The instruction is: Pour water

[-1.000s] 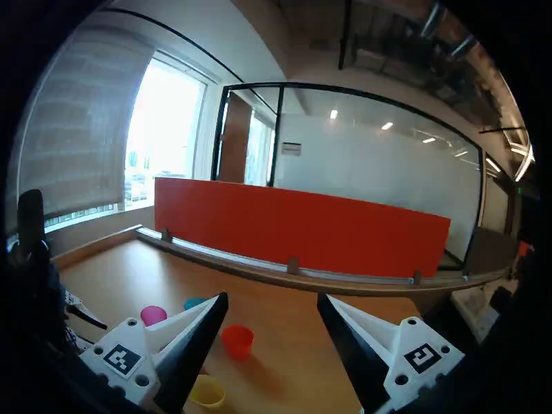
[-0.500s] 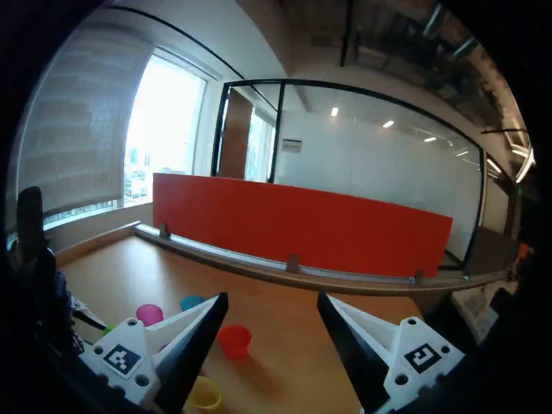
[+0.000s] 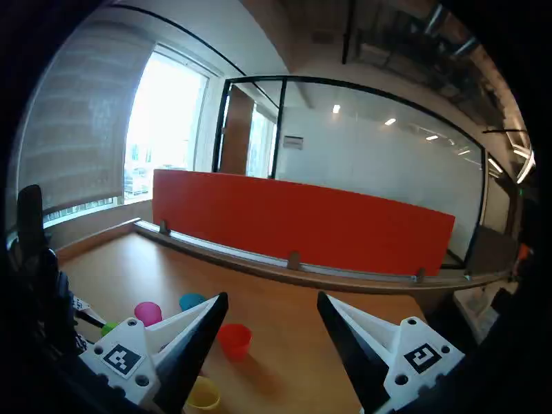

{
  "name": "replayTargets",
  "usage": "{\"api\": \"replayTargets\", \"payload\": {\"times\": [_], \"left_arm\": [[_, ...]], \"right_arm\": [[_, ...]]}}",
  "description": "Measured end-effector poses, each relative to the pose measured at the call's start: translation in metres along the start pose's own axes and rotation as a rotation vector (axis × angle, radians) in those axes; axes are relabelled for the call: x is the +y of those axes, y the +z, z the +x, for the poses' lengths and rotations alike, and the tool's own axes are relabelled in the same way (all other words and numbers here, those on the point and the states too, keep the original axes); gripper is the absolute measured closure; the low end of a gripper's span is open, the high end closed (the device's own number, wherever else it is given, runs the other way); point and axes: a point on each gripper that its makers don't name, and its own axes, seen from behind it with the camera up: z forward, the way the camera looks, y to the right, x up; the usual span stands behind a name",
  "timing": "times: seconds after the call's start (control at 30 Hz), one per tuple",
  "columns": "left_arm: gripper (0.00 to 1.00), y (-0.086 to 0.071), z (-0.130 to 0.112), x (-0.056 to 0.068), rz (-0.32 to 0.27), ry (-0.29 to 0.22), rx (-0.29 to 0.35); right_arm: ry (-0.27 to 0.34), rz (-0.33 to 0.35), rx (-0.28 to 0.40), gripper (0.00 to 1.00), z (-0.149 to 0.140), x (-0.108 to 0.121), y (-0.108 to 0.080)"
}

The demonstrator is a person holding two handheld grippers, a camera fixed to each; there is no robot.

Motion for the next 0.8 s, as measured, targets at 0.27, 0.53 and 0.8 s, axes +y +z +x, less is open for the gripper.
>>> {"api": "replayTargets", "payload": {"times": [0.27, 0.53, 0.8], "left_arm": [[0.09, 0.0069, 0.0006, 0.0003, -0.001, 0.001, 0.007], [0.09, 0.0097, 0.0012, 0.0011, -0.003, 0.0, 0.011], [0.11, 0.0078, 0.0051, 0.0015, -0.013, -0.016, 0.026]], "right_arm": [[-0.001, 0.007, -0.008, 0.0, -0.0034, -0.0026, 0.0026], [-0.006, 0.013, -0.014, 0.0, -0.0041, -0.0054, 0.0044], [-0.01, 0.019, -0.014, 0.0, -0.003, -0.0079, 0.0051]]}}
